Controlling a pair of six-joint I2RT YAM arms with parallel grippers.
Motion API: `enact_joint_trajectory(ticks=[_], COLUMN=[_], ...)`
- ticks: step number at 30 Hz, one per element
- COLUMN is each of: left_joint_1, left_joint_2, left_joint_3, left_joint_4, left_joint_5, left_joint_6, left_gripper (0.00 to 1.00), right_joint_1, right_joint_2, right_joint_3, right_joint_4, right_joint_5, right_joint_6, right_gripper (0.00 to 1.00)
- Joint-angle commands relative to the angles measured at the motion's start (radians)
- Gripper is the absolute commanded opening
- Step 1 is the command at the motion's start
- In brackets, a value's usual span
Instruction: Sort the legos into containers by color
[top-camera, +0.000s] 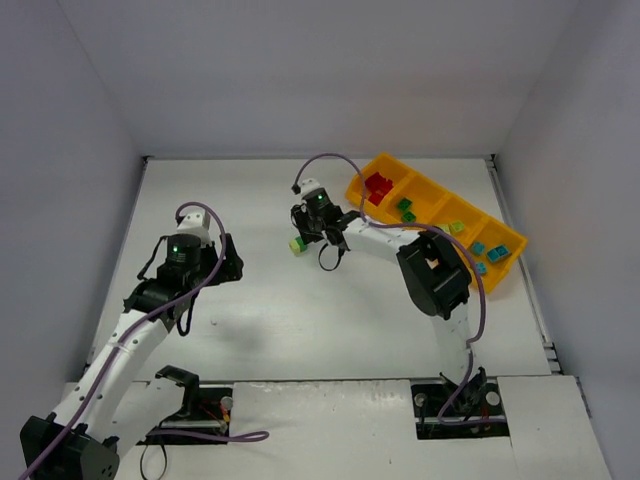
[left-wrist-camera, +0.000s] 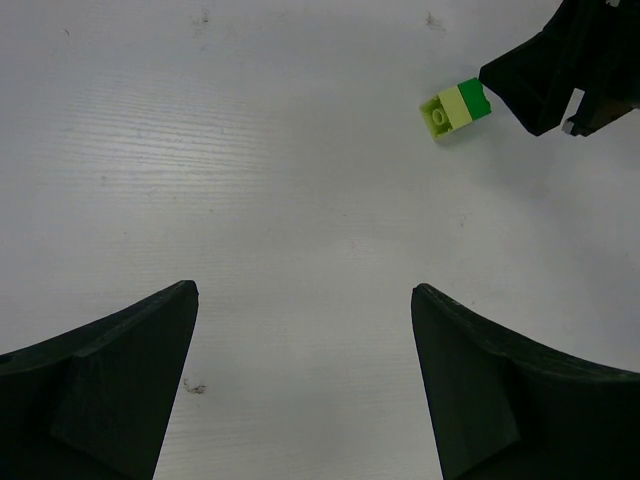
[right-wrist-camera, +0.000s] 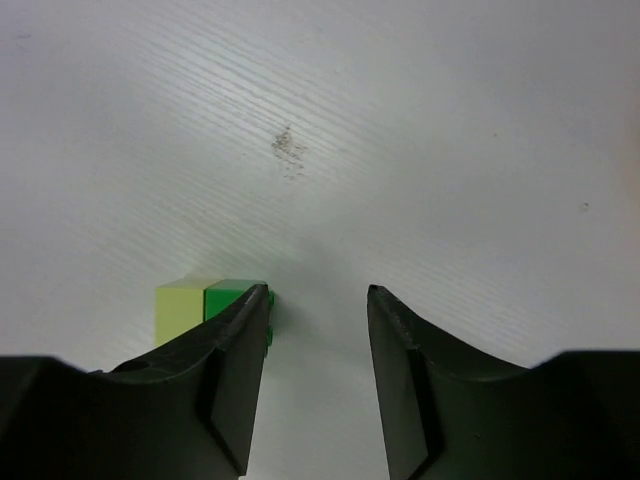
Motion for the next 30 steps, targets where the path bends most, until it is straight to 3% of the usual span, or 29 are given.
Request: enact_joint_trajectory(ticks=[1, 6, 16, 21, 30], left_joint_1=[-0.002, -0.002, -0.004, -0.004, -0.005], left_joint_2=[-0.001, -0.006, -0.013, -0.015, -0.01], left_joint_3=[0.033, 0.033, 0.033, 0.034, 0.033], left_joint_4=[0.047, 0.046, 0.044, 0.041, 0.043], left_joint_5=[0.0, 0.0, 0.0, 0.0, 0.023], left_joint_6=[0.011, 0.011, 0.01, 0.01, 0.008], left_gripper=[0.81, 0.81, 0.81, 0.81, 0.81], right_joint_1=[0.046, 0.103, 0.126, 0.126, 0.128], right_joint_2=[-0.095, -0.076, -0.021, 0.036, 0.109], right_joint_3=[0.051, 0.105, 0.18, 0.226, 0.283], right_joint_4=[0.028, 0.036, 0.036, 0.031, 0.004], right_joint_5=[0.153, 0.164, 0.023, 0.0, 0.009], right_joint_6=[0.069, 0.045, 0.005, 0.043, 0.054], right_gripper=[0.4, 0.22, 0.21, 0.1, 0.08])
